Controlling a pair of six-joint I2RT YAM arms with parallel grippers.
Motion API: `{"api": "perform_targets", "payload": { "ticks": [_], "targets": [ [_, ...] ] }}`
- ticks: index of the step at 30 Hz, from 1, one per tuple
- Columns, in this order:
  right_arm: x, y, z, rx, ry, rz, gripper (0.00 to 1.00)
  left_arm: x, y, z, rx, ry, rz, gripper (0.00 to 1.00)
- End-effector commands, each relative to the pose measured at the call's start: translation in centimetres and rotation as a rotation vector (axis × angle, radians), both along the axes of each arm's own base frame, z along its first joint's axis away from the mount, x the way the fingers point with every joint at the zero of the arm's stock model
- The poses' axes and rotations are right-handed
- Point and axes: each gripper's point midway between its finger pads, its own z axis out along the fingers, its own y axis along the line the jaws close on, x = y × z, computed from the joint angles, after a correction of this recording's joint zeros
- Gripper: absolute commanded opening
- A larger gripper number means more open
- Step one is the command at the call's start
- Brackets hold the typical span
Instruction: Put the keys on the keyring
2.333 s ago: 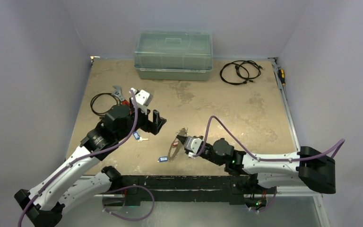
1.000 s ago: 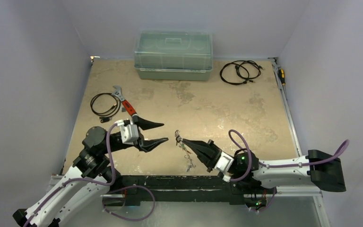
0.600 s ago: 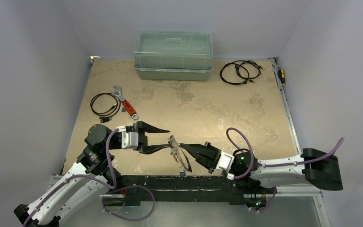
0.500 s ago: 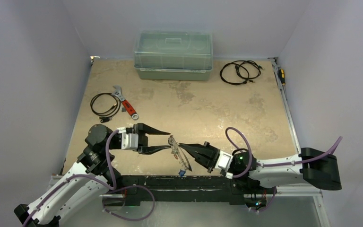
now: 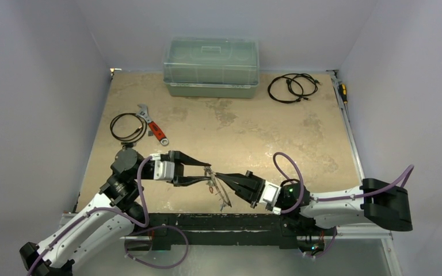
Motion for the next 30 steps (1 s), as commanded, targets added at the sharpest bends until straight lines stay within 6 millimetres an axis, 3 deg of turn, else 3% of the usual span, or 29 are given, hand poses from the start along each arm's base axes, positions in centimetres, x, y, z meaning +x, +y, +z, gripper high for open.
{"api": "perform_targets", "payload": {
  "ticks": [1, 14, 18, 21, 28, 30],
  "targets": [
    [-0.7, -1.0, 4.5, 0.146, -0.044, 0.032, 0.00, -0.1, -0.2, 0.4, -0.020, -0.031, -0.019, 0.36],
    [-0.6, -0.1, 4.2, 0.132, -0.043, 0.049, 0.00, -0.3, -0.2, 0.5, -0.034, -0.034, -0.026, 0.29],
    [-0.5, 0.0, 4.2, 0.130, -0.045, 0.054, 0.00, -0.3, -0.2, 0.4, -0.030, -0.033, -0.029, 0.19],
    [-0.5, 0.1, 4.2, 0.128, -0.043, 0.061, 0.00, -0.3, -0.2, 0.4, -0.031, -0.034, -0.030, 0.00],
    [0.4, 0.0, 4.2, 0.144, 0.009, 0.034, 0.00, 0.7, 0.3, 1.0, -0.041, -0.033, 0.054, 0.00],
    [1.1, -0.4, 4.1, 0.156, 0.045, 0.009, 0.22, 1.1, 0.4, 1.0, -0.037, -0.027, 0.083, 0.00]
  ]
}}
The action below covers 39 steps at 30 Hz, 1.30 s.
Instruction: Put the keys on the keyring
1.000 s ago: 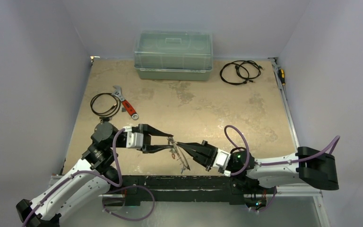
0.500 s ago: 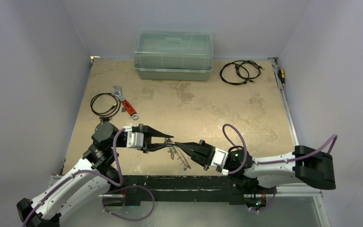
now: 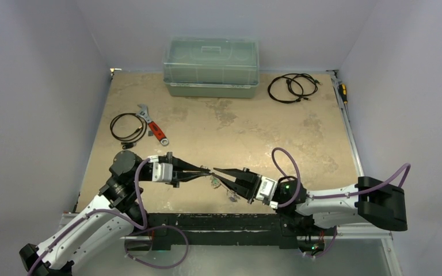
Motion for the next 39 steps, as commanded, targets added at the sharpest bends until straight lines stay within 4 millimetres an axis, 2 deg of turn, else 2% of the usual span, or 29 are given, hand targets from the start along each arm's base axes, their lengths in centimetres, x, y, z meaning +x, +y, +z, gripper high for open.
{"api": "perform_targets", "payload": {
  "ticks": [1, 3, 9, 12, 19, 23, 25, 28, 31, 36, 38, 39],
  "targets": [
    [0.8, -1.8, 3.8, 0.162, 0.040, -0.038, 0.33, 1.3, 0.3, 0.8, -0.014, -0.006, 0.087, 0.00],
    [1.3, -2.5, 3.6, 0.174, 0.065, -0.062, 0.48, 1.7, 0.3, 0.7, -0.007, 0.009, 0.106, 0.00],
    [2.5, -3.9, 3.1, 0.106, 0.138, -0.134, 0.64, 2.8, 0.5, 0.7, -0.002, 0.019, 0.172, 0.00],
    [2.4, -3.5, 2.2, 0.026, 0.196, -0.118, 0.71, 3.8, 0.7, 0.5, 0.006, 0.032, 0.222, 0.00],
    [3.2, -1.1, -2.5, -0.152, 0.387, -0.112, 0.79, 5.5, 1.0, 0.1, 0.023, 0.061, 0.302, 0.00],
    [3.5, 0.1, -3.8, -0.168, 0.469, -0.100, 0.80, 6.0, 1.1, 0.0, 0.025, 0.069, 0.327, 0.00],
    [4.4, 0.8, -4.5, -0.189, 0.517, -0.135, 0.80, 6.1, 1.1, -0.1, 0.031, 0.075, 0.330, 0.00],
    [5.4, 1.9, -5.9, -0.235, 0.543, -0.185, 0.74, 6.3, 1.0, -0.3, 0.036, 0.085, 0.333, 0.00],
    [6.0, 2.5, -6.6, -0.252, 0.557, -0.219, 0.58, 6.4, 1.1, -0.5, 0.042, 0.091, 0.342, 0.00],
    [7.7, 3.0, -7.8, -0.291, 0.590, -0.319, 0.14, 6.7, 1.1, -0.5, 0.045, 0.100, 0.351, 0.00],
    [8.3, 3.0, -8.3, -0.310, 0.601, -0.362, 0.02, 6.8, 1.1, -0.5, 0.045, 0.105, 0.360, 0.00],
    [8.6, 3.0, -8.5, -0.320, 0.602, -0.382, 0.00, 6.9, 1.1, -0.6, 0.046, 0.109, 0.364, 0.00]
  ]
}}
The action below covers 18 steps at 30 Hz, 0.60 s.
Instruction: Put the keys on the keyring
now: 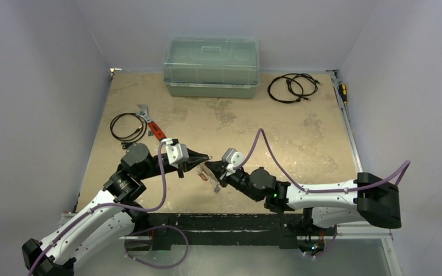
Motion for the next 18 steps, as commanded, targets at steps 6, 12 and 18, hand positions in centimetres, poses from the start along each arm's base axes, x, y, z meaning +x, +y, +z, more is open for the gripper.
{"api": "perform_targets", "payload": {
  "ticks": [6, 12, 18],
  "targets": [
    [2.6, -0.1, 0.8, -0.051, 0.003, -0.159, 0.00, 1.1, 0.3, 3.2, -0.044, -0.051, 0.057, 0.00],
    [3.3, -0.6, 0.2, -0.113, 0.005, -0.207, 0.00, 1.9, 0.7, 2.8, -0.022, -0.039, 0.103, 0.00],
    [3.9, -1.1, 0.0, -0.145, 0.019, -0.261, 0.00, 2.5, 0.8, 2.6, -0.011, -0.032, 0.132, 0.00]
  ]
}}
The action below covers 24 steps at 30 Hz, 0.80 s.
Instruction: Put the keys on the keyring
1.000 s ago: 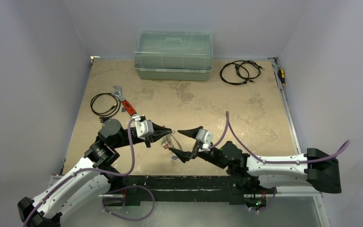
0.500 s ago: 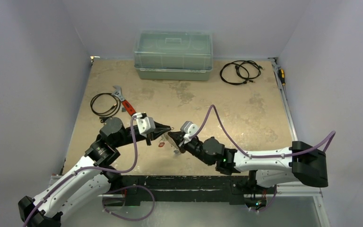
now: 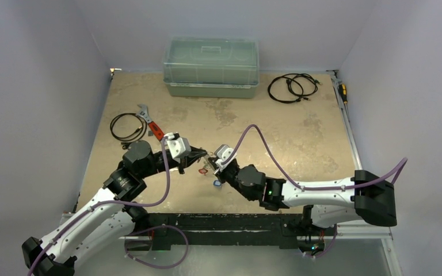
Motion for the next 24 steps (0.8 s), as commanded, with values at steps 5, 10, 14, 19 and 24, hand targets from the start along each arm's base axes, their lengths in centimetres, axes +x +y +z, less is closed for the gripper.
{"api": "perform_targets", "payload": {
  "ticks": [5, 10, 14, 19, 24],
  "targets": [
    [1.5, -0.4, 1.2, -0.024, -0.010, -0.094, 0.00, 0.7, 0.1, 3.2, -0.044, -0.075, 0.028, 0.00],
    [1.1, -0.4, 1.8, -0.040, -0.059, -0.051, 0.00, 0.2, 0.1, 3.3, -0.027, -0.087, 0.001, 0.00],
    [0.0, -0.2, 2.4, -0.099, -0.144, 0.057, 0.00, -0.3, 0.3, 3.8, 0.001, -0.092, -0.015, 0.32],
    [-1.6, -0.8, 3.1, -0.179, -0.280, 0.191, 0.00, -1.5, 0.3, 4.8, 0.011, -0.058, -0.063, 0.50],
    [-3.7, -0.3, 4.0, -0.183, -0.403, 0.353, 0.00, -2.4, 0.0, 5.5, 0.030, 0.022, -0.104, 0.50]
  ]
}}
